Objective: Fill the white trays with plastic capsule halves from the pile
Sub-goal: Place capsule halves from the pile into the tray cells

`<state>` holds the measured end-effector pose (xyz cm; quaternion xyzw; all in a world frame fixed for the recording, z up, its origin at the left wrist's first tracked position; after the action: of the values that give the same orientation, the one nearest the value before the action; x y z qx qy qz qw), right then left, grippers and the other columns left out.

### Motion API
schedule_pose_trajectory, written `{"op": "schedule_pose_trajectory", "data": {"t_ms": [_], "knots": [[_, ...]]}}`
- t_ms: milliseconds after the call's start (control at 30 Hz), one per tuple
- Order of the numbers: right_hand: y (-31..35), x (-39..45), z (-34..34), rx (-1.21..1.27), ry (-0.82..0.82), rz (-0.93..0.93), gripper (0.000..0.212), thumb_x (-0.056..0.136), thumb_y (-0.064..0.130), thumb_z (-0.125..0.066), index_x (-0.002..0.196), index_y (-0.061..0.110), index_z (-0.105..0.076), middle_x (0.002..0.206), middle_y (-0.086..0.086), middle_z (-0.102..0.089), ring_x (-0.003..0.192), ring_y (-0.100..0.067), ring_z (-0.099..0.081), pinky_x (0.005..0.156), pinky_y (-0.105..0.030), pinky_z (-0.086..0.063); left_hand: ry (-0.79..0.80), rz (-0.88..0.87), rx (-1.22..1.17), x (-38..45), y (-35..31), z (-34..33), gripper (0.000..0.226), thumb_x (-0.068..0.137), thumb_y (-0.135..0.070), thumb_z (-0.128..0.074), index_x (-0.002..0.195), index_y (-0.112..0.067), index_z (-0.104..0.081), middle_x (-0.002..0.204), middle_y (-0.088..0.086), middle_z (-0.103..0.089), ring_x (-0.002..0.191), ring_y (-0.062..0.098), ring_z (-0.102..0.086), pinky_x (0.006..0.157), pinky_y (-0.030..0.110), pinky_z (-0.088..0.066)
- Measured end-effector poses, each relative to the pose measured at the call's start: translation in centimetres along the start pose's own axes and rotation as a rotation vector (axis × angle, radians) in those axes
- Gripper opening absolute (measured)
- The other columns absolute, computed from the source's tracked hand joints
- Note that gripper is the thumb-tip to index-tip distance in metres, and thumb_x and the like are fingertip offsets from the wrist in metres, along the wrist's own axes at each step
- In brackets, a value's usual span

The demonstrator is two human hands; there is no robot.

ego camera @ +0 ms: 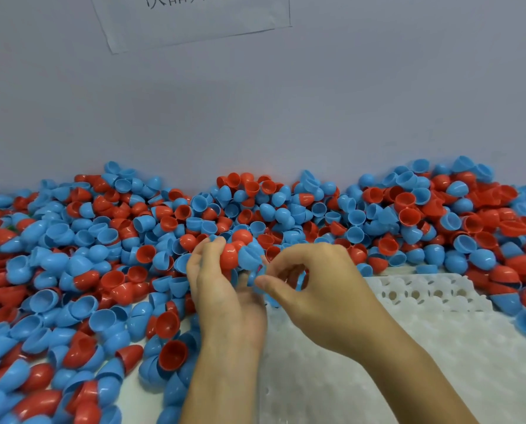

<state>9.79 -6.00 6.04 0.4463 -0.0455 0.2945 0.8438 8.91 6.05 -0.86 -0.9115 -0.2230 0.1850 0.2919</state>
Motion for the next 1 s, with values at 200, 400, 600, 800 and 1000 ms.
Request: {"op": "schedule_pose_trajectory", "data": {"t_ms": [200, 400, 600, 800, 1000], "knots": [[-0.4, -0.2, -1.0, 0.03, 0.057, 0.007, 0.016, 0.092, 0.01, -0.062, 0.086, 0.019, -0.074, 0.075, 0.005, -0.072, 0.071, -0.012, -0.066, 0.067, -0.029, -0.056, -0.034, 0.036, -0.033, 0.0, 0.6, 0.2, 0.059, 0.093, -0.026, -0.063, 0.147, -0.011, -0.047, 0.108, 0.009, -0.057, 0.095, 0.028, -0.059, 0.098, 0.046, -0.053], [0.1, 0.0, -0.7, -0.105, -0.062, 0.018, 0.025, 0.083, 0.016, -0.077, 0.1, 0.033, -0.069, 0.083, 0.022, -0.056, 0.077, 0.0, -0.059, 0.074, -0.005, -0.045, -0.023, 0.035, -0.014, 0.1, 0.7, 0.2, 0.04, 0.092, -0.023, -0.062, 0.131, -0.016, -0.059, 0.104, 0.009, -0.058, 0.09, 0.025, -0.06, 0.077, 0.038, -0.058], [-0.2, 0.2, -0.6, -0.156, -0.061, 0.034, 0.006, 0.082, 0.025, -0.079, 0.083, 0.03, -0.076, 0.081, 0.016, -0.057, 0.076, -0.002, -0.053, 0.069, -0.009, -0.037, -0.025, -0.002, 0.058, 0.0, 0.5, 0.0, 0.031, 0.091, -0.02, -0.064, 0.122, -0.017, -0.061, 0.099, 0.011, -0.063, 0.083, 0.025, -0.065, 0.073, 0.041, -0.056], [-0.9, 0.3, 1.8, -0.078, -0.162, 0.016, 0.013, 0.084, 0.014, -0.076, 0.08, 0.026, -0.079, 0.072, 0.022, -0.066, 0.082, 0.004, -0.061, 0.072, -0.007, -0.046, -0.014, -0.072, 0.091, 0.3, -0.1, -0.1, 0.023, 0.091, -0.019, -0.064, 0.114, -0.022, -0.058, 0.097, 0.009, -0.06, 0.083, 0.023, -0.062, 0.08, 0.045, -0.057], [-1.6, 0.1, -0.1, -0.074, 0.035, -0.055, 0.017, 0.088, 0.01, -0.07, 0.083, 0.024, -0.078, 0.074, 0.014, -0.071, 0.071, -0.004, -0.067, 0.067, -0.017, -0.054, -0.008, -0.063, 0.067, 0.0, 0.7, -0.5, 0.019, 0.091, -0.015, -0.062, 0.108, -0.022, -0.054, 0.069, -0.003, -0.061, 0.056, 0.01, -0.062, 0.05, 0.027, -0.054]]}}
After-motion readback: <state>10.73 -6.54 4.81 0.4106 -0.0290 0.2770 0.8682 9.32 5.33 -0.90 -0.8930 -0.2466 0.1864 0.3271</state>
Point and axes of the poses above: each hand's wrist, its own x-axis towards the middle knuckle, its own z-axis out of the back of the hand, y = z × x, the point moved 8 cm from there along x, towards the middle knuckle
